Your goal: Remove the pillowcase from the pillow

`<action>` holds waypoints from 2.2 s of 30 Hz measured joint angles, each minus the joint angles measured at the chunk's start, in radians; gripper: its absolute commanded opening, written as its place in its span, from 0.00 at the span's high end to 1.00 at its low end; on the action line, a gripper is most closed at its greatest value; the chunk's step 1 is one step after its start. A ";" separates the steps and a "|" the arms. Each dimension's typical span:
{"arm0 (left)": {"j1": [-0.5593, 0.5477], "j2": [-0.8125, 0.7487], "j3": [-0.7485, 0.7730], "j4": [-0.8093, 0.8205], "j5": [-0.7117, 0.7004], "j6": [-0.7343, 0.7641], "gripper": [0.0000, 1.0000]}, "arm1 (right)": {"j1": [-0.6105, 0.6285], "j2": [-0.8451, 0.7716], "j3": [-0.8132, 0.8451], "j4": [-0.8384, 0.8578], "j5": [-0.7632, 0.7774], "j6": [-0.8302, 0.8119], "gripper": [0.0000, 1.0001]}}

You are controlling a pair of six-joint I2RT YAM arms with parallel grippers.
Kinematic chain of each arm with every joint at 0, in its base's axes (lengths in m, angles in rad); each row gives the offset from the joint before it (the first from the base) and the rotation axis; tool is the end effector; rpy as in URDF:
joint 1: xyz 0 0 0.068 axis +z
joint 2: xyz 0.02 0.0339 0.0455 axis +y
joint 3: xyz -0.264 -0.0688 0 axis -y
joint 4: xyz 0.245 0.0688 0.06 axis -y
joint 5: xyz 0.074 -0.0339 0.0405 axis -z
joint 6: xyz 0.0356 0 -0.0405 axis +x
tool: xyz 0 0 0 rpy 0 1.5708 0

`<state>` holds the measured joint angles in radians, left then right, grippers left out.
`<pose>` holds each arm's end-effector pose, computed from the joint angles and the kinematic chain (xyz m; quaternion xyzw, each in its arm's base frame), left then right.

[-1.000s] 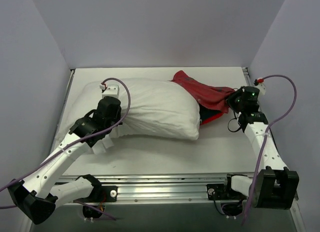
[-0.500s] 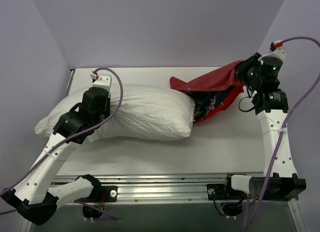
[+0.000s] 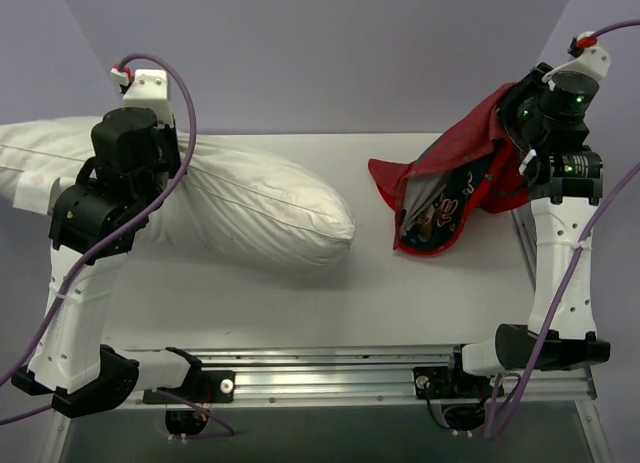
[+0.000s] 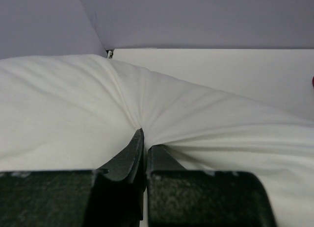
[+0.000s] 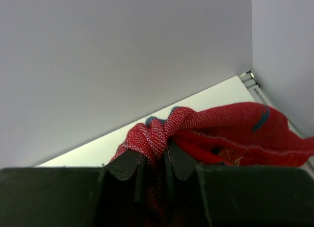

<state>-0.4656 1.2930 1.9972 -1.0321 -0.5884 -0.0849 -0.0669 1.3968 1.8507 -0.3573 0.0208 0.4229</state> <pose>0.1818 -0.0692 0.5384 -0.0186 0.7960 0.0754 0.6003 0.2766 -0.0193 0.5454 0.1704 0.6502 0.1242 0.7299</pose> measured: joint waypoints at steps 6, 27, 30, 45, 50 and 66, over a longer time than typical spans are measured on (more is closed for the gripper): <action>0.008 0.004 0.040 0.000 -0.041 0.048 0.98 | 0.000 -0.024 0.146 -0.092 -0.018 -0.082 1.00; 0.162 -0.136 -0.748 0.342 0.118 -0.194 0.31 | 0.145 -0.108 -0.233 0.133 -0.304 -0.007 0.84; 0.166 -0.255 -0.797 0.334 0.150 -0.222 0.10 | 0.211 0.010 -0.298 0.120 -0.282 0.000 0.44; 0.173 -0.463 -0.395 0.124 0.227 -0.203 0.06 | 0.219 -0.307 -0.263 -0.024 0.103 -0.069 0.07; 0.173 -0.520 -0.292 0.084 0.233 -0.166 0.06 | 0.218 -0.599 -0.298 -0.026 0.275 -0.118 0.03; 0.173 -0.724 -0.387 0.044 0.153 -0.117 0.06 | 0.272 -0.985 -0.569 -0.095 0.417 -0.249 0.02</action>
<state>-0.2928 0.5690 1.6100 -0.9878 -0.4358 -0.2016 0.2047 0.4114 1.2819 -0.4519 0.4381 0.1734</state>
